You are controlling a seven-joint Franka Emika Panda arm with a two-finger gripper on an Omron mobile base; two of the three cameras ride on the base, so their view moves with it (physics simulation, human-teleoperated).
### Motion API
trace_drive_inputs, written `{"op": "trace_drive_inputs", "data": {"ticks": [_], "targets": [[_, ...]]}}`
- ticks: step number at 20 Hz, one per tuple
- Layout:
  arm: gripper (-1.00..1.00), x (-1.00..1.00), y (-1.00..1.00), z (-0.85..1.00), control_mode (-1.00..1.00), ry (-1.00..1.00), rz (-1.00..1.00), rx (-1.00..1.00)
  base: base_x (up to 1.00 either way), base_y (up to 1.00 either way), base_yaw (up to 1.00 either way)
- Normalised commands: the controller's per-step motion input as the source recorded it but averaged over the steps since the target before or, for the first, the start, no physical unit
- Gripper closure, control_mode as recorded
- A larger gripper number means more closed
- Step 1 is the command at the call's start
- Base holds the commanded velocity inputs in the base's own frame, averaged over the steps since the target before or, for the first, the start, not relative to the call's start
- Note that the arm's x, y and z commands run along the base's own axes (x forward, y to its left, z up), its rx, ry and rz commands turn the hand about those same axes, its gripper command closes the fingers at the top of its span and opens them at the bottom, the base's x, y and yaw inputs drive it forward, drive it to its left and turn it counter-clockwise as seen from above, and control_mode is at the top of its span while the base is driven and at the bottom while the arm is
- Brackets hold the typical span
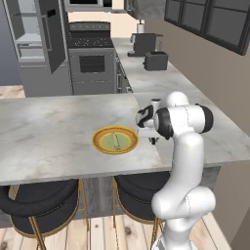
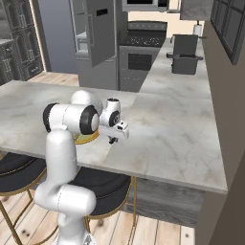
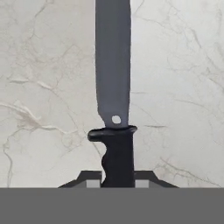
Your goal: Retrieve the butter from the fridge and place it on a plate on the dining table. Then retrieve the butter knife by the fridge and place it near the plate.
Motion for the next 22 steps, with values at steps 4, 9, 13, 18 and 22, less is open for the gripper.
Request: {"op": "trace_drive_inputs", "data": {"ticks": [4,9,13,18,22], "targets": [[-1.0,0.0,0.0,-0.18,-1.0,-0.06,0.0,0.07,0.0,0.0,0.0],[-1.0,0.02,0.0,0.0,-1.0,-0.02,0.0,0.01,0.0,0.0,0.0],[-1.0,-0.03,0.0,0.38,-1.0,0.01,0.0,0.0,0.0,0.0,0.0],[-1.0,-0.29,0.0,1.0,-1.0,0.0,0.01,0.0,0.0,0.0,0.0],[-1.0,-0.61,0.14,1.0,-1.0,-0.01,0.03,0.0,0.0,0.0,0.0]]}}
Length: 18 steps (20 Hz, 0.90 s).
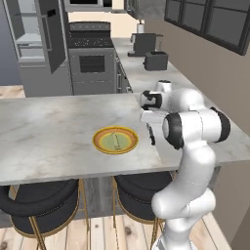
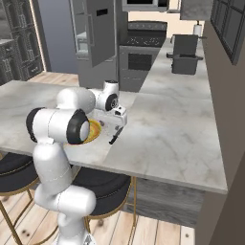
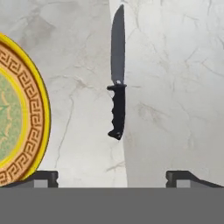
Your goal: Retrieve the butter from the fridge and place it on a plate on the dining table. Then retrieve the butter knife by the fridge and place it near the plate.
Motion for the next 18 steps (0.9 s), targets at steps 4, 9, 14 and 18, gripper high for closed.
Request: {"op": "trace_drive_inputs", "data": {"ticks": [4,9,14,18], "targets": [[-1.0,-0.97,0.51,0.63,-1.0,-0.12,0.06,-0.13,0.0,0.0,0.0],[-1.0,-1.0,0.43,0.56,-1.0,-0.11,0.11,-0.17,0.0,0.0,0.0],[-1.0,-0.83,0.11,0.66,-1.0,-0.01,0.03,-0.05,0.0,0.0,0.0],[-1.0,-0.5,-0.11,0.32,-1.0,0.08,-0.03,0.05,0.0,0.0,0.0]]}}
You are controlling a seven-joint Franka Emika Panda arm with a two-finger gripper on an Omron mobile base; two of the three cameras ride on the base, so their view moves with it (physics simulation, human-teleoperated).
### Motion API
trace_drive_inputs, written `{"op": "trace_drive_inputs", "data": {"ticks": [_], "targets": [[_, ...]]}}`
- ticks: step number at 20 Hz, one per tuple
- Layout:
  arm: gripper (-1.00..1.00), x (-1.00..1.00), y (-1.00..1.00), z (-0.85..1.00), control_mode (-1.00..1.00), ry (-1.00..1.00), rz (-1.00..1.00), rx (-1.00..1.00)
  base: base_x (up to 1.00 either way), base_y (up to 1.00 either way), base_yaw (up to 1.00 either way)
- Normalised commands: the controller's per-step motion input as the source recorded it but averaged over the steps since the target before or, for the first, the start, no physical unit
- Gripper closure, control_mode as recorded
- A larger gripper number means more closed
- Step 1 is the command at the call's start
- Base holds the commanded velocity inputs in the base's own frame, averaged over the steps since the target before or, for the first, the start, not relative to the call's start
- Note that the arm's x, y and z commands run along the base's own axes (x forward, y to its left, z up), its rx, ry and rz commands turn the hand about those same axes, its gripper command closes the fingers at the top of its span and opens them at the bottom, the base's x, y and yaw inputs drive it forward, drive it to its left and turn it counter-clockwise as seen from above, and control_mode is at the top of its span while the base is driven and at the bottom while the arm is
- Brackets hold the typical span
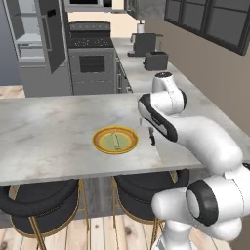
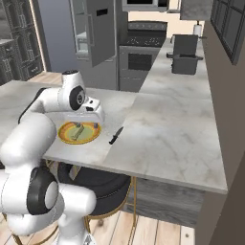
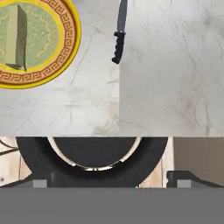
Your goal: Retrieve the butter from the fridge and place it on a plate on the dining table. Then retrieve the butter knife by the fridge and place it near the plate.
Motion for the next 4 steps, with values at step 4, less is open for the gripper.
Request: {"op": "trace_drive_inputs", "data": {"ticks": [4], "targets": [[-1.0,-0.51,-0.23,0.04,-1.0,0.04,-0.12,0.12,0.0,0.0,0.0]]}}
